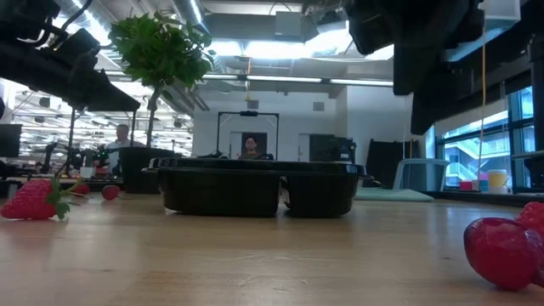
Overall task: Pick and placing Produce into tupperware
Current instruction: Put the bottom red raspberry into the left section of the black bin
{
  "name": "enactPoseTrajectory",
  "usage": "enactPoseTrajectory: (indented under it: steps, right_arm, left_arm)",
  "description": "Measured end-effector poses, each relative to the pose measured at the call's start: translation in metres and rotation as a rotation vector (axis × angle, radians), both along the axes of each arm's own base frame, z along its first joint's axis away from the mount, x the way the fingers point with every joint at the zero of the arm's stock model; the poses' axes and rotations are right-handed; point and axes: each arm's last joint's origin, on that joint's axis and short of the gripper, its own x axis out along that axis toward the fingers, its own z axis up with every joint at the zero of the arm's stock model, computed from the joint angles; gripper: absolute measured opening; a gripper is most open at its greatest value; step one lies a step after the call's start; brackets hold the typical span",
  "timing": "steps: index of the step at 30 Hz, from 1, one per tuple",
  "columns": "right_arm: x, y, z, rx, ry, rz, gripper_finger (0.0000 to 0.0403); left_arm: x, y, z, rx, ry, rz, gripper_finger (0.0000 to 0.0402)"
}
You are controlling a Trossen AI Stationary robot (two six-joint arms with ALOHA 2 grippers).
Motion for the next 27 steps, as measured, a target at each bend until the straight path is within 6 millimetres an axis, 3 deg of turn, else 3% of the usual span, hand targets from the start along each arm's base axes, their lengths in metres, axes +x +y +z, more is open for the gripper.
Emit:
enactPoseTrajectory:
  steps: [7,18,27]
  right_arm:
    - [0.000,0.010,-0.012,-0.018,0.043,0.058,0.0321]
    - [-0.006,0.007,-0.014,-0.120,0.076,0.193,0.0321]
    - [-0.008,0.006,-0.012,-0.131,0.101,0.190,0.0321]
  left_arm:
    - [0.000,0.000,0.000,0.000,0.000,0.000,0.0120]
    - [0.000,0.000,0.000,0.000,-0.001,0.000,0.0120]
    - [0.000,0.000,0.000,0.000,-0.001,0.000,0.0120]
